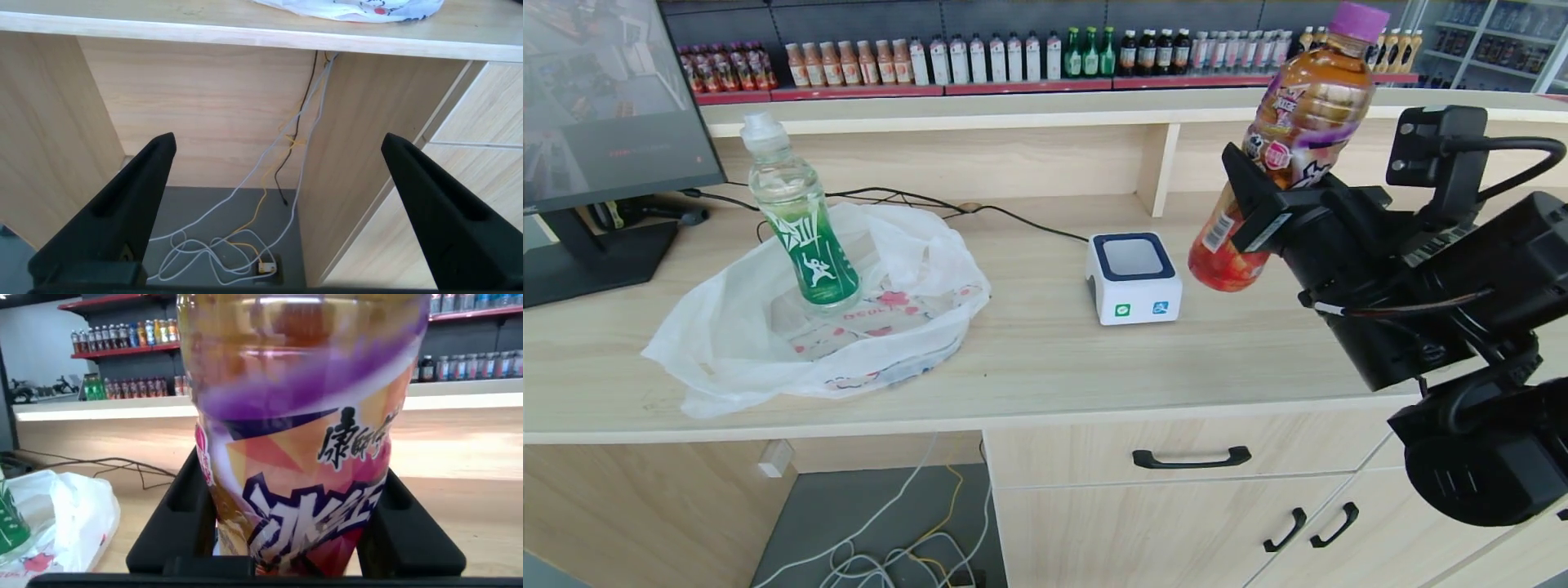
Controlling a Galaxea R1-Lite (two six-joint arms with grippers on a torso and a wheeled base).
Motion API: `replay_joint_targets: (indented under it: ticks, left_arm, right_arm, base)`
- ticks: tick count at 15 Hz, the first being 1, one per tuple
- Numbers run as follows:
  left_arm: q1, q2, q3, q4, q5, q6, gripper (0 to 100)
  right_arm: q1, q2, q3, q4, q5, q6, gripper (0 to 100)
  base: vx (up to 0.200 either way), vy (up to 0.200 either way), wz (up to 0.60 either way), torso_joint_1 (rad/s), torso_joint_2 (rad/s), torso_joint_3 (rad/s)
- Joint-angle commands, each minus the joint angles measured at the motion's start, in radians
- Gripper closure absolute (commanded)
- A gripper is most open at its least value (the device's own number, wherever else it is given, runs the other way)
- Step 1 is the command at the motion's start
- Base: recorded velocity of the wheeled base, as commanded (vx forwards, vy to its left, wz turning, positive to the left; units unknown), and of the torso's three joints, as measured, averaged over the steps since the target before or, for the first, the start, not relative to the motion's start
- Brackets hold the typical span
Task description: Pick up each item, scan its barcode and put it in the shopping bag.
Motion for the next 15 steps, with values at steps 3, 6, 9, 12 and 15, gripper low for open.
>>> replay_joint_targets:
  ticks: [3,6,9,12,15]
  left_arm:
    - [0.0,0.0,0.0,0.0,0.0,-0.001,0]
    - [0.0,0.0,0.0,0.0,0.0,-0.001,0]
    - [0.0,0.0,0.0,0.0,0.0,-0.002,0]
    - [0.0,0.0,0.0,0.0,0.0,-0.002,0]
    - [0.0,0.0,0.0,0.0,0.0,-0.002,0]
  right_arm:
    - [0.037,0.028,0.024,-0.001,0.01,0.063,100]
    - [0.007,0.022,0.03,-0.001,0.015,0.081,100]
    - [0.013,0.031,0.005,-0.001,0.017,0.086,100]
    - [0.014,0.021,0.015,-0.001,0.02,0.095,100]
    - [0.014,0.033,-0.011,-0.001,0.067,0.073,100]
  base:
    - [0.0,0.133,0.0,0.002,0.01,0.002]
    - [0.0,0.2,0.0,0.004,0.0,-0.001]
    - [0.0,0.2,0.0,0.002,0.0,0.002]
    - [0.0,0.2,0.0,0.004,0.0,0.002]
    - [0.0,0.2,0.0,0.004,0.0,0.004]
